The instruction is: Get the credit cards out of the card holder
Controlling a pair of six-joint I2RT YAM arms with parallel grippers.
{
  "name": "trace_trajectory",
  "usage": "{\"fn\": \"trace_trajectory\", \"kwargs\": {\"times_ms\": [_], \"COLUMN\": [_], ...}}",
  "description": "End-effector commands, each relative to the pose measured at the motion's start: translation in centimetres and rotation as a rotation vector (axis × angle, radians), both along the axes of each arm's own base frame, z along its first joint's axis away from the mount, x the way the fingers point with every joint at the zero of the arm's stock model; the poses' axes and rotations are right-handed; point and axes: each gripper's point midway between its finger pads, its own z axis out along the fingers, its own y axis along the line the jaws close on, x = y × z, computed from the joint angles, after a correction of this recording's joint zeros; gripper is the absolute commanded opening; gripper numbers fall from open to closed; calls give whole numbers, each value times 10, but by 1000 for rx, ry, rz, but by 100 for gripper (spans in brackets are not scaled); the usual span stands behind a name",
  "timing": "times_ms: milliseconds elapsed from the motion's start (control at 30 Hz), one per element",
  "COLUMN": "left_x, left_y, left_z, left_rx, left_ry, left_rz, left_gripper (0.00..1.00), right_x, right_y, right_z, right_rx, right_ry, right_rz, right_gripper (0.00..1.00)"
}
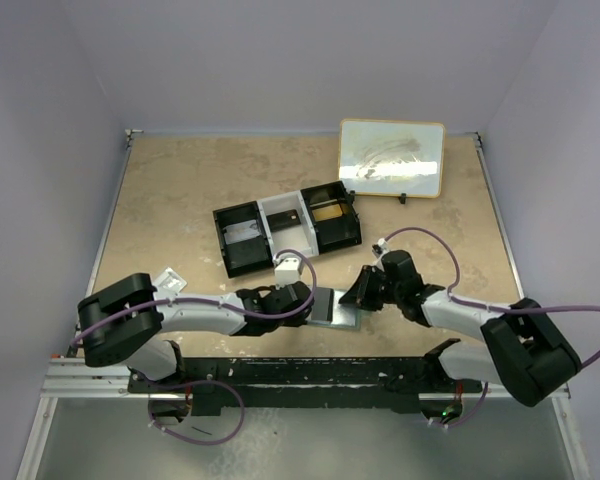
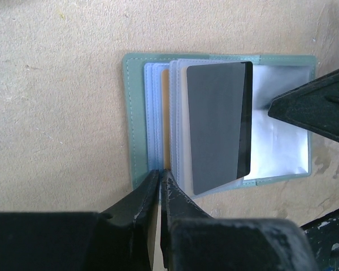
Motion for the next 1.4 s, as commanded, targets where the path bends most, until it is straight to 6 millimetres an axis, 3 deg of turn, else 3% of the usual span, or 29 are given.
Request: {"fn": "trace_trajectory", "kwargs": {"times_ms": [0,133,367,567,667,833,1100,1367], "left_x": [-11,-3,9,17,18,18,9,1], "left_y": [29,26,19,-13,-28,-35,-22,-15], "left_z": [-17,7,51,74,71,48,14,2], "left_rx": [156,127,44,-42,-43,2,83,86], "left_ry": [42,-2,-77,-117,-107,-78,-21,9], "left_rz": [5,31,59,-1,-38,-53,-61,-70], "left_gripper": [4,12,25,27,27,20,10,8], "right_x": [1,2,-3,-7,-8,-13,-15,-14], "right_y": [7,13,18,22,23,23,26,31], "right_z": [15,28,30,25,21,12,8,5], "right_rx": [50,110,144,164,163,155,170,187], "right_ry": [-89,-134,-141,-122,-109,-80,-66,-51], "right_rz": [64,75,116,144,150,164,187,205], "right_gripper": [22,31,37,38,39,39,38,31]}}
